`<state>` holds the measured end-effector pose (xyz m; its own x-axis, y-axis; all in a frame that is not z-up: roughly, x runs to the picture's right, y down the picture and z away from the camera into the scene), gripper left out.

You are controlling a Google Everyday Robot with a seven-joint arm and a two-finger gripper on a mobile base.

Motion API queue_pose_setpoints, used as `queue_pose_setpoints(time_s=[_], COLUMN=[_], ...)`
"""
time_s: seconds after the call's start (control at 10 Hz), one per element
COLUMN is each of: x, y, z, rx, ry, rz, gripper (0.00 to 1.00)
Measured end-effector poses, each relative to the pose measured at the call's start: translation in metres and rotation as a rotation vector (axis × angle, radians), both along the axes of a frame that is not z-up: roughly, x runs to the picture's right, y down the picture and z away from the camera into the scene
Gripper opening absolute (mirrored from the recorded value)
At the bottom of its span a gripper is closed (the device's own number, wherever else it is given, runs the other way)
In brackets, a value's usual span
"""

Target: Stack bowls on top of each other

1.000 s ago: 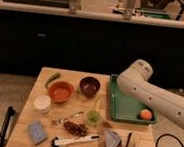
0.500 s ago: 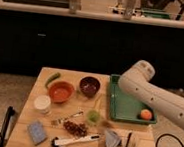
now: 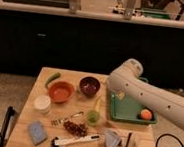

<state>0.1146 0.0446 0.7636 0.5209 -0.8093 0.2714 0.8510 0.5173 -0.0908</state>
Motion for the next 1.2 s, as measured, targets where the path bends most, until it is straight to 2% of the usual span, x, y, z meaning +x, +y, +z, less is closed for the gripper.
queue_pose_setpoints(time_s=[0.3,0.5,0.9,1.2], x=[-0.024,-0.033,-0.058,-0.075], y=[0.004,0.002,-0.002,-0.003], z=[0.008,0.015,0.028,0.045], rx=[-0.016,-0.021,-0.032,-0.048], ry=[-0.090,-0.142,-0.192,-0.211], rz=[-0.034,-0.019,0.016,0.040], gripper=[0.80,0.80,0.80,0.80])
